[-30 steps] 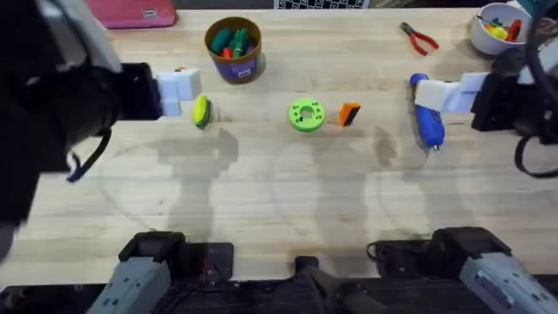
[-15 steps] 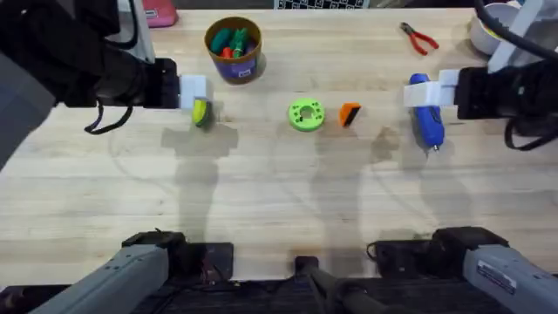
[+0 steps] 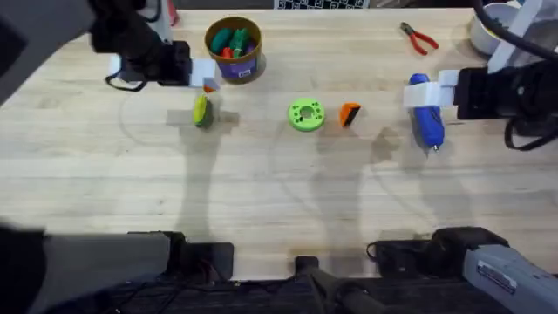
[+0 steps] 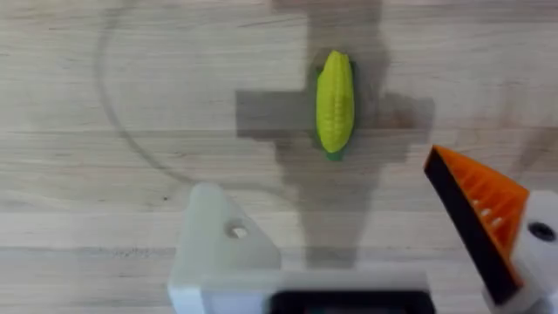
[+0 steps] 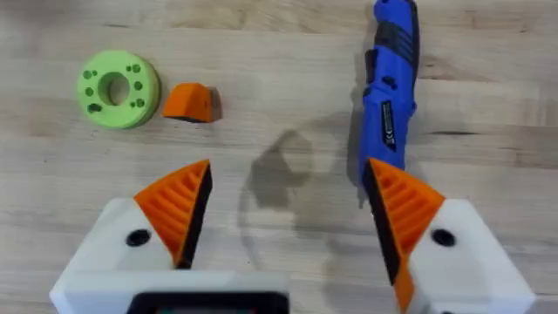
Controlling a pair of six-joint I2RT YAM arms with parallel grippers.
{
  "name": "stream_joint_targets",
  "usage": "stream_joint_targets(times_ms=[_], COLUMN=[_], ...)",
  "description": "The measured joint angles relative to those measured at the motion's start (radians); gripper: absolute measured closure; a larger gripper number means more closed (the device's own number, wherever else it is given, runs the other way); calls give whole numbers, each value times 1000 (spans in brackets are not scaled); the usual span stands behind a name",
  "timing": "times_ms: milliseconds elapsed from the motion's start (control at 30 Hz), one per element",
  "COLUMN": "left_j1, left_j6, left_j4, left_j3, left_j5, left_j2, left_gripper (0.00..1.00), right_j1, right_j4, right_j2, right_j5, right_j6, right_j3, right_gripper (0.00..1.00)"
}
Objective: Pick up the gripper from the table and insert it into the empty holder that is missing its gripper. Then pick up a screw, insert it into the mounting hole, and use the screwdriver to tighten it. Finally, clean up the table by picking up the vegetable and placing it into the bucket.
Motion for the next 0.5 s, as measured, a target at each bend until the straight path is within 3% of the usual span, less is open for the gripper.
stream_joint_targets(times_ms=[500], left_j1=[0], left_j6=[0], left_j4=[53], left_j3=[4], left_j5=[8], left_j2=[298], left_gripper=[45], right_j1=[0], right_j4=[0], right_j2=[0], right_j5=[0], right_j6=[0], right_j3=[0], right_gripper=[8])
